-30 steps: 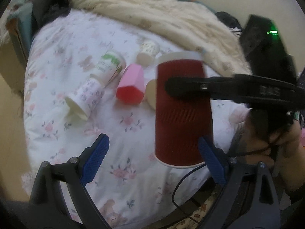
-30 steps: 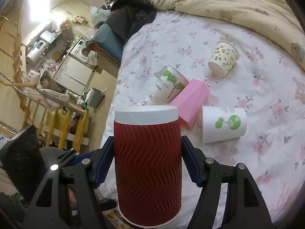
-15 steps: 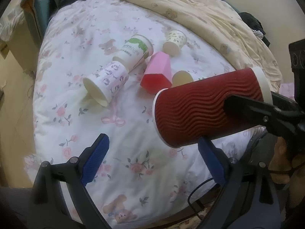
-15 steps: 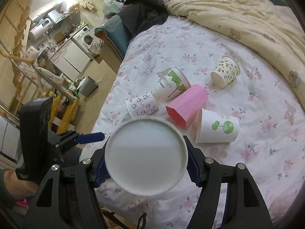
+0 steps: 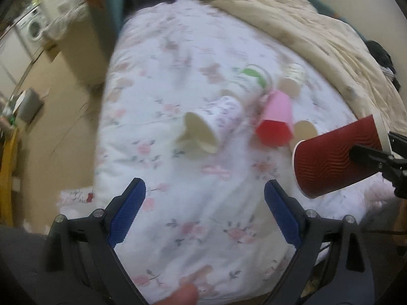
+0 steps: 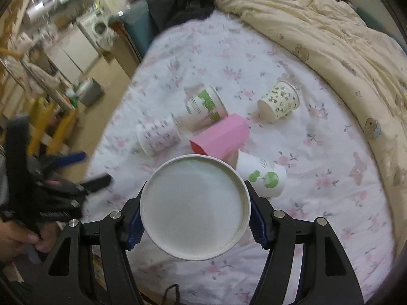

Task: Flip cup upside down
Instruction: 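Lower the red cup mouth-down onto the bed and open the right gripper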

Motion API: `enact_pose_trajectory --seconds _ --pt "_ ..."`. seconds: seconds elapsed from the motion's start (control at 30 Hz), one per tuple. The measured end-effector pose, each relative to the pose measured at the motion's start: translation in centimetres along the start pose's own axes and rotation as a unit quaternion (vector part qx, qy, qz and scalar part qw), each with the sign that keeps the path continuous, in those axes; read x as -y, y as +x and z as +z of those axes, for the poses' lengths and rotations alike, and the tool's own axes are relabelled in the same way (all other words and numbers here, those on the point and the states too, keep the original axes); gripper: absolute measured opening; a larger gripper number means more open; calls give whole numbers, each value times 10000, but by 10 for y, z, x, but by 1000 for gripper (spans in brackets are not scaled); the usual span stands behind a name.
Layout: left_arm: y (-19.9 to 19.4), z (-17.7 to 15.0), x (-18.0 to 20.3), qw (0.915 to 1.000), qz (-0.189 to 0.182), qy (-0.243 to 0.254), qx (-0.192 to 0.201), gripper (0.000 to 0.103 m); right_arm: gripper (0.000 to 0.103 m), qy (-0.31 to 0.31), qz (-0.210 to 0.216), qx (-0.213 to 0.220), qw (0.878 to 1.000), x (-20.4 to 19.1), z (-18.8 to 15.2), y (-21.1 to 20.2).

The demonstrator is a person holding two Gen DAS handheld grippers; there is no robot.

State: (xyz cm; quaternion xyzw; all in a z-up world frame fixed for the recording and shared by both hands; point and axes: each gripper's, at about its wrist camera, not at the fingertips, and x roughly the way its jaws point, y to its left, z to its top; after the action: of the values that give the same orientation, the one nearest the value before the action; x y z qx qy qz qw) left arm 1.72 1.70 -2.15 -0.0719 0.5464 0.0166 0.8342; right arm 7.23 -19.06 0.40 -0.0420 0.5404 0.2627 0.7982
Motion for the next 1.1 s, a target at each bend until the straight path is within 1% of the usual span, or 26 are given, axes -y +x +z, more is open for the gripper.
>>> enact_pose_trajectory --seconds 0.03,0.1,0.13,0.27,0.33,0.43,0.7,0.83,0.9,1.0,1.1 --pt "0 0 -4 10000 4 -66 -23 93 70 -43 18 -28 10000 -2 1 4" --pt "-1 0 -9 9999 31 -127 -49 96 69 -244 -80 -177 9995 -12 7 21" --pt "-1 0 -12 9999 27 -153 -55 102 70 -330 -126 -239 9991 -17 9 27" --pt "-4 -1 -16 9998 96 -181 -42 103 69 -761 -321 -601 9948 -38 21 64" --pt "-4 -1 -18 9997 62 -226 -58 103 69 -892 -410 -773 9922 -43 25 80" --pt "-6 -2 -23 9995 10 -306 -63 103 70 -995 -446 -920 9898 -46 30 95" --pt "-7 0 -22 9993 -113 -345 -111 103 70 -1179 -567 -914 9872 -54 37 101" --pt "-6 0 -20 9993 -129 -338 -121 103 72 -1072 -519 -937 9884 -49 30 99" --pt "-5 0 -18 9993 -128 -316 -139 103 73 -958 -459 -964 9897 -45 26 100" --pt "-5 -2 -13 9995 -164 -223 -122 103 73 -733 -234 -787 9939 -39 24 93" --pt "-9 -2 -12 9996 -186 -195 2 103 73 -612 48 -530 9967 -37 23 76"
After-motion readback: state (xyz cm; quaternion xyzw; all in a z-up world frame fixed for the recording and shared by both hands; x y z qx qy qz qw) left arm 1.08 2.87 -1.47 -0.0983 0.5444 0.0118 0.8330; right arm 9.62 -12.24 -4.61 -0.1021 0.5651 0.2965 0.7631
